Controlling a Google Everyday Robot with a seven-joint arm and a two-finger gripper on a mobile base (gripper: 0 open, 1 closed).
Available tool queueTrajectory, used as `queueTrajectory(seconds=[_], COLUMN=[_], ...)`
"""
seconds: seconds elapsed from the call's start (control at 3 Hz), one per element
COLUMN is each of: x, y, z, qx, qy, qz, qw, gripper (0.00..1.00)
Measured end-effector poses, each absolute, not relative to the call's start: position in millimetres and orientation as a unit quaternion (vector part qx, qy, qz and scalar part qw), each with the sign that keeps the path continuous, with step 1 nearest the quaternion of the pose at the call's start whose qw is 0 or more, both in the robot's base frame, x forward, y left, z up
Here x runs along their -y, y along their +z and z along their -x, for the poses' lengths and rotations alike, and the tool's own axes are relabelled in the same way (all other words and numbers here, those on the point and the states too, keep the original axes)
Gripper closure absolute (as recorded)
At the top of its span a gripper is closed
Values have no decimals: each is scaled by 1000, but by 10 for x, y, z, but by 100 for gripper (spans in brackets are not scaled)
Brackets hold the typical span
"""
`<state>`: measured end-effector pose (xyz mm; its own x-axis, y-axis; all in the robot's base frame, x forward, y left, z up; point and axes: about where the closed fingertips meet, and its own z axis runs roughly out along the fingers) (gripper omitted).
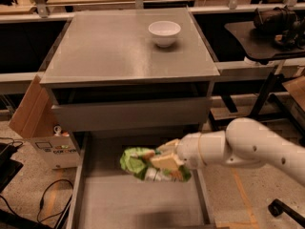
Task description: Place green rice chip bag into middle drawer
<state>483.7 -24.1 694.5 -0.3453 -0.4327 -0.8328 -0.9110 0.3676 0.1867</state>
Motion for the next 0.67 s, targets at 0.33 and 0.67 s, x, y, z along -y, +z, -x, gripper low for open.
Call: queueTrajectory(seconds=[0.33,0.67], x=[45,-99], y=[5889,5044], z=[-4430,-4181], qx=[-782,-815], qy=[353,347], qz=[420,383], qw=[297,262], gripper=[100,97])
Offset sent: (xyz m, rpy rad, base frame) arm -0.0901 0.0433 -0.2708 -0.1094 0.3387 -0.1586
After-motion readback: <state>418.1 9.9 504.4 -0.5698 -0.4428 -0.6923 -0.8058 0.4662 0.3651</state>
